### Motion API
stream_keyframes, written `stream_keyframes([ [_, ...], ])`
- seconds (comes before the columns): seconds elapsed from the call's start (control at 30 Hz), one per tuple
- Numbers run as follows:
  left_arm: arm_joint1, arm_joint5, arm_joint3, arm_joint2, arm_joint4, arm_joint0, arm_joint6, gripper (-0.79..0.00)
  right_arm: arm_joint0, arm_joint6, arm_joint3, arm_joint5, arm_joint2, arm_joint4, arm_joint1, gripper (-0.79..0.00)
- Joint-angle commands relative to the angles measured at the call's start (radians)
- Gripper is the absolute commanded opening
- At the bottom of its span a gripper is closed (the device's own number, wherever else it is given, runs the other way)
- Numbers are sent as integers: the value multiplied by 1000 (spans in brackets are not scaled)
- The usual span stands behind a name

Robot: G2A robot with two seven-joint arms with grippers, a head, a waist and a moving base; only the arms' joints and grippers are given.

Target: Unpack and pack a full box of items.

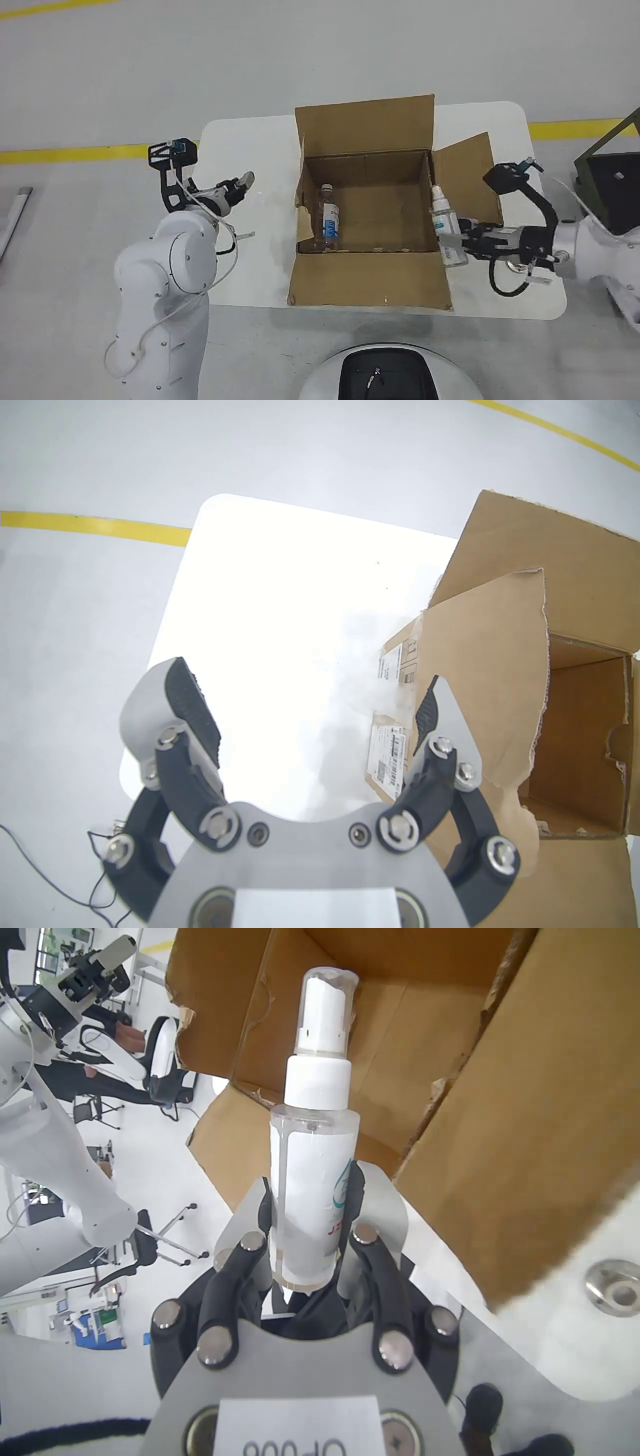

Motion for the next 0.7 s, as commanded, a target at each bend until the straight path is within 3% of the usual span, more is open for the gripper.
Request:
stream_keyframes([
  [0.0,0,0,0,0,0,0,0,0,36,-14,22,27,-66,-17,-4,-785],
  [0.43,0,0,0,0,0,0,0,0,36,-14,22,27,-66,-17,-4,-785],
  [0.67,6,-3,39,-60,41,53,57,0,49,-169,37,36,-127,-6,-17,-785],
])
